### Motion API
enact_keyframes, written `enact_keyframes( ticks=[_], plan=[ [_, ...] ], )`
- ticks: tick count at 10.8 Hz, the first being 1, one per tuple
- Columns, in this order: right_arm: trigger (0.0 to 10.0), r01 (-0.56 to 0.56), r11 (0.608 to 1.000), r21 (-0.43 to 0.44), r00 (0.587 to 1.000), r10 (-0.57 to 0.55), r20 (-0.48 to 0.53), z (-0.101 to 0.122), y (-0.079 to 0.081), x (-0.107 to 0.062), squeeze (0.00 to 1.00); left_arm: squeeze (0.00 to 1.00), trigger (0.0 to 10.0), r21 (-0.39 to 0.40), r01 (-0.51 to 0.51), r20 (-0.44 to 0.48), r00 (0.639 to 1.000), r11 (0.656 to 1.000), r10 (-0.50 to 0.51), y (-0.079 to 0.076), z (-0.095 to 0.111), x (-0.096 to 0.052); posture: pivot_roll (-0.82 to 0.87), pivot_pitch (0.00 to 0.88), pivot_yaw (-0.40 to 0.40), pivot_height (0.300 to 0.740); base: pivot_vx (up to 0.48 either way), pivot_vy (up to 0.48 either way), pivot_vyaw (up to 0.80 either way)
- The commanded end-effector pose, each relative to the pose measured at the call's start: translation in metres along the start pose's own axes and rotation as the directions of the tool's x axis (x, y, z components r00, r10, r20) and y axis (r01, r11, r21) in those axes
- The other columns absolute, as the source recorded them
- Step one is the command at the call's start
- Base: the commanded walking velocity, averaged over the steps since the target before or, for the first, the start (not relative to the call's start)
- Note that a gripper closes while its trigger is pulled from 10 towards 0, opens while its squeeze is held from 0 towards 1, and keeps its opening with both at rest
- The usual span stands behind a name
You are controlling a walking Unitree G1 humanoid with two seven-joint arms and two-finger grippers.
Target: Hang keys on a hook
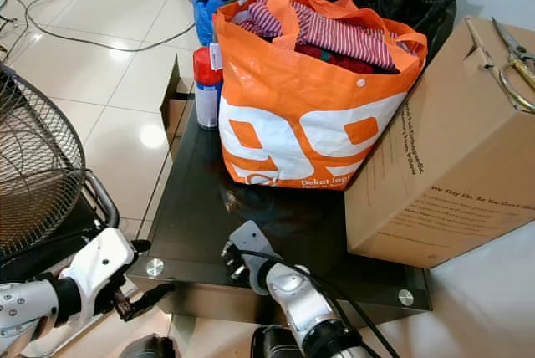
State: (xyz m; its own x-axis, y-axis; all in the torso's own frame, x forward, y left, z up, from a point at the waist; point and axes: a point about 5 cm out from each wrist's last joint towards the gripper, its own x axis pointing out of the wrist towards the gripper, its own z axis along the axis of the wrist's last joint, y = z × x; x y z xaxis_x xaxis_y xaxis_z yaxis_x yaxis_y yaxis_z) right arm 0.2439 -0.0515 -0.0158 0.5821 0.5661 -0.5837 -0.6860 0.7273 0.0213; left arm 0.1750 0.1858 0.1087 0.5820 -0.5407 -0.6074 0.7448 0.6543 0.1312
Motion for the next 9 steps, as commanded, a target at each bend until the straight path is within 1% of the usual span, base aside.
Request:
enact_keyframes(
  ticks=[1,2,3,4,7,8,9],
  plan=[
    [9.9,0.022,1.000,0.007,0.998,-0.021,-0.061,-0.015,-0.002,-0.002,0.00,0.01,10.0,-0.009,0.021,-0.007,1.000,1.000,-0.021,-0.003,-0.002,0.001,-0.02,0.153,-0.113,0.732,0.000,0.000,0.00],
    [4.5,0.022,1.000,0.010,0.998,-0.021,-0.061,-0.015,-0.002,-0.002,0.00,0.01,10.0,-0.009,0.020,-0.006,1.000,1.000,-0.020,-0.003,-0.002,0.001,-0.02,0.154,-0.113,0.732,0.000,0.000,0.00],
    [0.2,0.024,1.000,0.013,0.998,-0.023,-0.062,-0.015,-0.002,-0.002,0.00,0.01,10.0,-0.009,0.020,-0.007,1.000,1.000,-0.020,-0.003,-0.002,0.001,-0.02,0.155,-0.113,0.732,0.000,0.000,0.00],
    [0.0,0.027,1.000,0.012,0.998,-0.027,-0.064,-0.016,-0.002,-0.002,0.00,0.01,10.0,-0.009,0.020,-0.007,1.000,1.000,-0.020,-0.003,-0.002,0.001,-0.02,0.155,-0.113,0.732,0.000,0.000,0.00],
    [0.0,0.046,0.999,0.016,0.997,-0.045,-0.057,-0.014,-0.005,-0.001,0.00,0.00,10.0,-0.009,0.018,-0.007,1.000,1.000,-0.018,-0.003,-0.002,0.002,-0.02,0.156,-0.114,0.732,0.000,0.000,0.00],
    [0.0,0.048,0.999,0.010,0.998,-0.048,-0.048,-0.013,-0.008,-0.002,0.00,0.00,10.0,-0.010,0.017,-0.007,1.000,1.000,-0.017,-0.003,-0.003,0.002,-0.02,0.156,-0.114,0.732,0.000,0.000,0.00],
    [0.0,0.061,0.998,0.005,0.998,-0.061,-0.024,-0.010,-0.017,-0.006,0.00,0.00,10.0,-0.010,0.016,-0.006,1.000,1.000,-0.016,-0.003,-0.002,0.003,-0.02,0.154,-0.114,0.732,0.000,0.000,0.00]
  ],
)
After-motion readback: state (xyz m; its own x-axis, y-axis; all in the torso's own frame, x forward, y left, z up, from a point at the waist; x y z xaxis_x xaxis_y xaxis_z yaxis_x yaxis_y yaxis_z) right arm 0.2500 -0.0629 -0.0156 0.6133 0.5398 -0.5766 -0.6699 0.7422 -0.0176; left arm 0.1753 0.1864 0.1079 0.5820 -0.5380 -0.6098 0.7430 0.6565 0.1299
